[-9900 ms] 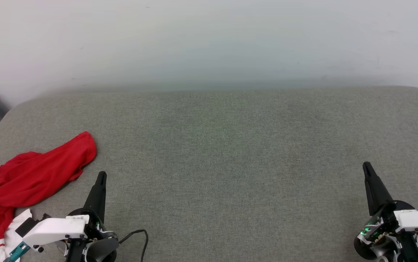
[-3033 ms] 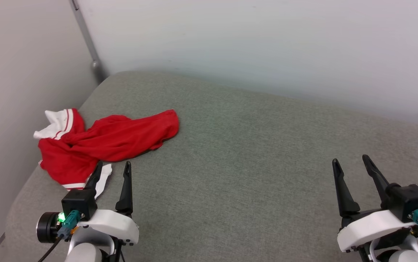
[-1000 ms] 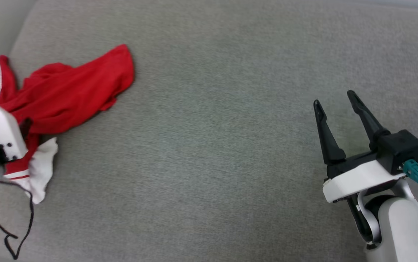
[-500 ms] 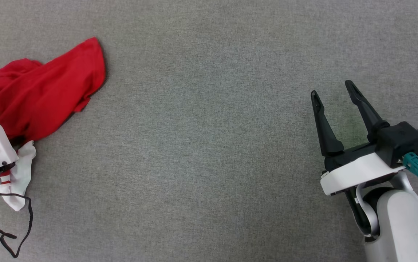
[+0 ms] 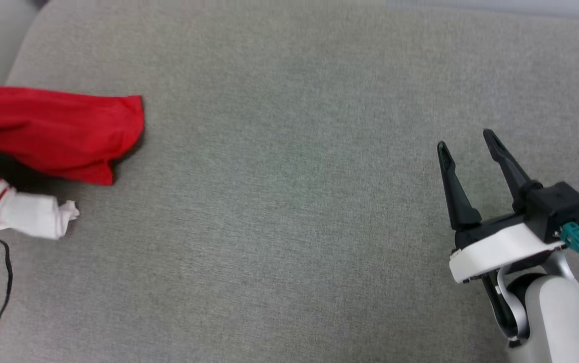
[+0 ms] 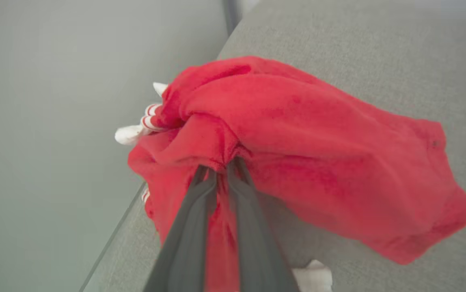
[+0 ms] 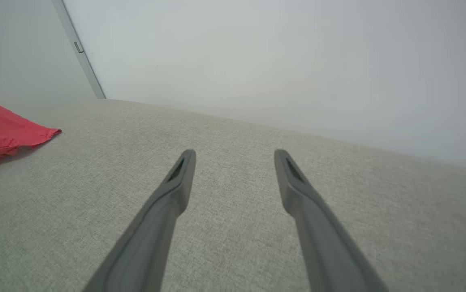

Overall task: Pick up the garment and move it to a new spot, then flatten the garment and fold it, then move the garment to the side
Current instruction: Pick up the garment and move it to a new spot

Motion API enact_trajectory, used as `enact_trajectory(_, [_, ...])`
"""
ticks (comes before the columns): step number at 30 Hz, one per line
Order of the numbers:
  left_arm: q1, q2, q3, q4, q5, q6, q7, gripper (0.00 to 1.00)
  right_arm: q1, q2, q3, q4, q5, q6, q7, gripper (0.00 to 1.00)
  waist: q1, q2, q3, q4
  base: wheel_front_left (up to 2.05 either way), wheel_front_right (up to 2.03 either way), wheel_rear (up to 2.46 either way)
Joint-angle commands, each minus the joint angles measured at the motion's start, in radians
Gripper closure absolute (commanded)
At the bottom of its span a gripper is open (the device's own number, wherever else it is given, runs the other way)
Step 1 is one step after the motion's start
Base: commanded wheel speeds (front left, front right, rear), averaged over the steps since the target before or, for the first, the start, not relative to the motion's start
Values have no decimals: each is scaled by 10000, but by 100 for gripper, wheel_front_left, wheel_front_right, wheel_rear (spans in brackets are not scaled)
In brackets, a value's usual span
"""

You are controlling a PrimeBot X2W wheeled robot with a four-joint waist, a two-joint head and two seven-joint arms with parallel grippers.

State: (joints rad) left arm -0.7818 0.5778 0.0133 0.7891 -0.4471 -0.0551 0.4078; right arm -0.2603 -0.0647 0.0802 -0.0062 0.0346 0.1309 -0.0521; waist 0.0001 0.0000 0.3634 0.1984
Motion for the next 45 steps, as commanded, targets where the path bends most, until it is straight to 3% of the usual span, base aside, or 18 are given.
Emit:
enact_trajectory(1, [-223,6,-66,-130,162,102,-353,100,194,41,-58,9,101,-3,-66,0,-1,0,-472,148,0,0,0])
enact_trajectory(10, [-1022,-328,-765,-825,995,80,-2874,100,948,142,-364,93,343,-3,-205,0,-1,0,-1961,94,0,0,0])
enact_trajectory(16, [-1348,-793,-1235,-1015,1317,47,-4083,100,1497,156,-479,101,631,-3,-174,0,-1,0,-2944,-407,0,0,0])
enact_trajectory(25, [-1344,-1853,-1796,-1212,1228,-37,-4642,100,2068,149,-544,-157,756,-5,15,0,-1,0,-3644,-1727,0,0,0])
enact_trajectory(26, [-1316,-2056,-1878,-1257,1202,-59,-4668,100,2103,150,-584,-205,758,-5,61,0,-1,0,-3654,-1891,0,0,0])
enact_trajectory(27, [-1132,-2630,-2157,-1322,1089,-161,-4667,100,2184,150,-617,-287,789,-3,124,0,-1,0,-3642,-2420,0,0,0])
enact_trajectory(30, [-1004,-3276,-2597,-1459,1031,-315,-4670,100,2214,151,-693,-372,814,-3,140,0,-1,0,-3519,-2859,0,0,0])
enact_trajectory(34, [-723,-4234,-3199,-1538,729,-509,-4558,100,2254,151,-893,-455,887,-3,112,0,-1,0,-3263,-3231,0,0,0])
enact_trajectory(37, [-335,-4649,-3723,-1413,547,-637,-4414,100,2229,154,-948,-501,964,-3,41,0,-1,0,-3056,-3399,0,0,0])
enact_trajectory(42, [1006,-4983,-4607,-1462,327,-715,-4369,100,2179,148,-924,-483,1019,-5,-80,0,-1,0,-2796,-3554,0,0,0])
enact_trajectory(45, [2173,-4797,-4946,-1424,291,-696,-4298,100,2136,149,-910,-464,1091,-5,-163,0,-1,0,-2611,-3575,0,0,0])
